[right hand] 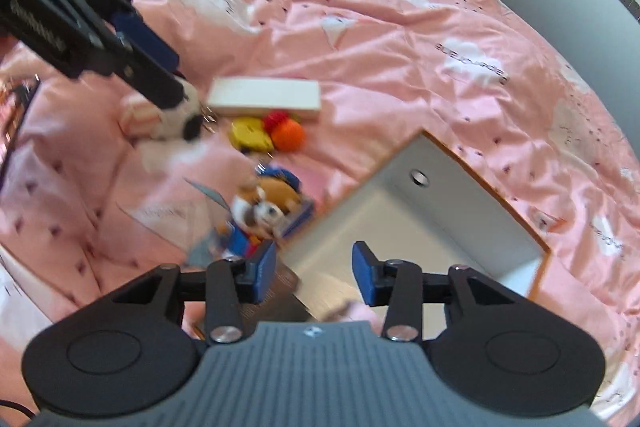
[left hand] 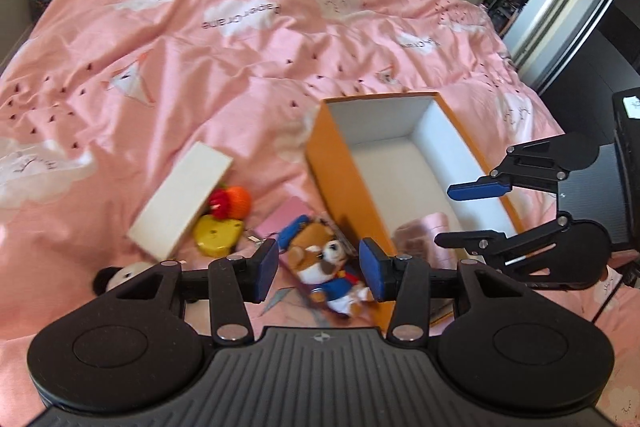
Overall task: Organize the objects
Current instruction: 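Open the left tool releasing the pink pouch and raise both tools from the box, then reach the right tool toward the pink card holder with the blue keychain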
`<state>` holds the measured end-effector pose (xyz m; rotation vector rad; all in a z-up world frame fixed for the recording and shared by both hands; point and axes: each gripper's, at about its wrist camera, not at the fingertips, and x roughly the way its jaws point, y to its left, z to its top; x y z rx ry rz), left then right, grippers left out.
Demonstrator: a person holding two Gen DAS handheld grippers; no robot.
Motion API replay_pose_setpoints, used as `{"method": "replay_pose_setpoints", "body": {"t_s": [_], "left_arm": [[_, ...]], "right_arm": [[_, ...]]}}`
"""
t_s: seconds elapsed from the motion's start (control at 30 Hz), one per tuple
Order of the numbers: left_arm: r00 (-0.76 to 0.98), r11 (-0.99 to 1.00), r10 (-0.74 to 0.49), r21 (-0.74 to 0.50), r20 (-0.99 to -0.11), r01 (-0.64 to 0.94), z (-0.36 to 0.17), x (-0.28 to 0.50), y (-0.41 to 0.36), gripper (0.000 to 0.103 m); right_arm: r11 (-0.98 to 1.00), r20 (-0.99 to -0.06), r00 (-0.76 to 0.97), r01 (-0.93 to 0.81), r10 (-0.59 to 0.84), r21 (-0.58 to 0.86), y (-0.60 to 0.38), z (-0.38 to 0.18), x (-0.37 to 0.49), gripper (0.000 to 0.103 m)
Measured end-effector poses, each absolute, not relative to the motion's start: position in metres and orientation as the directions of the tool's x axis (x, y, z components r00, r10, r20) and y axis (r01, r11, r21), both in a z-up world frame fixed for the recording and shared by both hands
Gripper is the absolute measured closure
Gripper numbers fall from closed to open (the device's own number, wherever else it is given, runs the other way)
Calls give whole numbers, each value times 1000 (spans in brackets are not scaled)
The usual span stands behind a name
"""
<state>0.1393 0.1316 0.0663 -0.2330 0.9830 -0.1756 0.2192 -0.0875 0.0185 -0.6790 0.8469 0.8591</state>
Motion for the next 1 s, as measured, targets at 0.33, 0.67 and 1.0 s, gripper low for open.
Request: {"method": "replay_pose_setpoints", "body": {"t_s": [0.33, 0.67, 1.0], "left_arm": [[473, 968, -236, -245, -849, 43, 7, 148, 170, 62], [419, 974, -224, -188, -880, 125, -37, 186, 178, 61], [392, 971, -221, -166, -893, 170, -66, 214, 184, 53]], "right_arm": [[410, -871, 392, -876, 296, -255, 3, -12, 223, 61], [534, -939, 298, -829, 173, -165, 44, -51, 310, 64], [601, -986, 168, -787, -9, -139, 76, -104, 345, 26]]}}
